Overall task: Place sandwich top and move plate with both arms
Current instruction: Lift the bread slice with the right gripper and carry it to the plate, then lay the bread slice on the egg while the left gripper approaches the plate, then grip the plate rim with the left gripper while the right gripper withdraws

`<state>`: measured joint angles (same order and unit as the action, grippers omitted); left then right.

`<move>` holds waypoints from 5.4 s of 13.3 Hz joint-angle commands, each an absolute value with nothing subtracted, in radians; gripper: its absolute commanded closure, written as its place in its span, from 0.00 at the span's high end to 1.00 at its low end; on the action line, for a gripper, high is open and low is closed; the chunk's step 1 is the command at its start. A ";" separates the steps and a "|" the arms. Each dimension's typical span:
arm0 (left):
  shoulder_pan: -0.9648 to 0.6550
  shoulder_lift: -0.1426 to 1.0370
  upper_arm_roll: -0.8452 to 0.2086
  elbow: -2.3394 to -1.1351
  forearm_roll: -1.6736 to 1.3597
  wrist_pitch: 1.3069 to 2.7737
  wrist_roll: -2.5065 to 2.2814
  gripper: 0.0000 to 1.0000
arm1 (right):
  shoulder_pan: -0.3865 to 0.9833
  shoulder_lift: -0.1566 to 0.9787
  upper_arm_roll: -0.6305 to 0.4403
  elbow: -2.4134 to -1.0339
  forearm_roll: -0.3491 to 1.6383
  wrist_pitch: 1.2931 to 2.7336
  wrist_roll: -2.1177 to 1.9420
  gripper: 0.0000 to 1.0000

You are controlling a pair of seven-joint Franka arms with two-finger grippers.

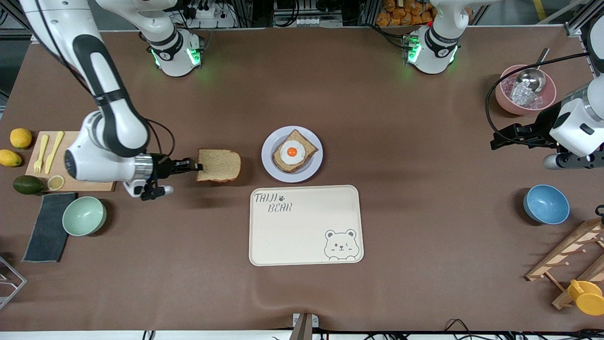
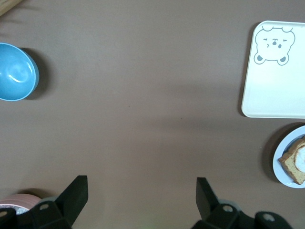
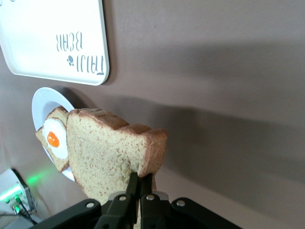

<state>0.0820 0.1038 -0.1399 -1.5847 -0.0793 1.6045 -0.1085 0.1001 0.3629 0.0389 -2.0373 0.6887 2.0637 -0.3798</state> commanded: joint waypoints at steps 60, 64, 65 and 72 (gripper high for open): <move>-0.103 0.664 -0.287 -2.086 -1.632 2.046 1.187 0.52 | -0.008 0.246 -0.014 -1.662 0.252 1.814 -0.087 1.00; -0.113 0.699 -0.287 -2.056 -1.634 2.043 1.193 0.48 | -0.040 0.197 0.021 -1.464 0.151 1.576 -0.080 1.00; -0.117 0.704 -0.287 -2.051 -1.634 2.043 1.193 0.48 | -0.040 0.169 0.021 -1.447 0.146 1.516 -0.080 1.00; -0.150 0.759 -0.285 -2.002 -1.651 2.060 1.203 0.44 | -0.046 -0.005 0.050 -1.465 0.085 1.445 -0.003 1.00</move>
<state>-0.1287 0.7282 -0.2855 -2.0336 -1.6177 2.0554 1.1712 -0.0150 0.0219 0.0072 -1.4343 0.1231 1.4329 -0.0321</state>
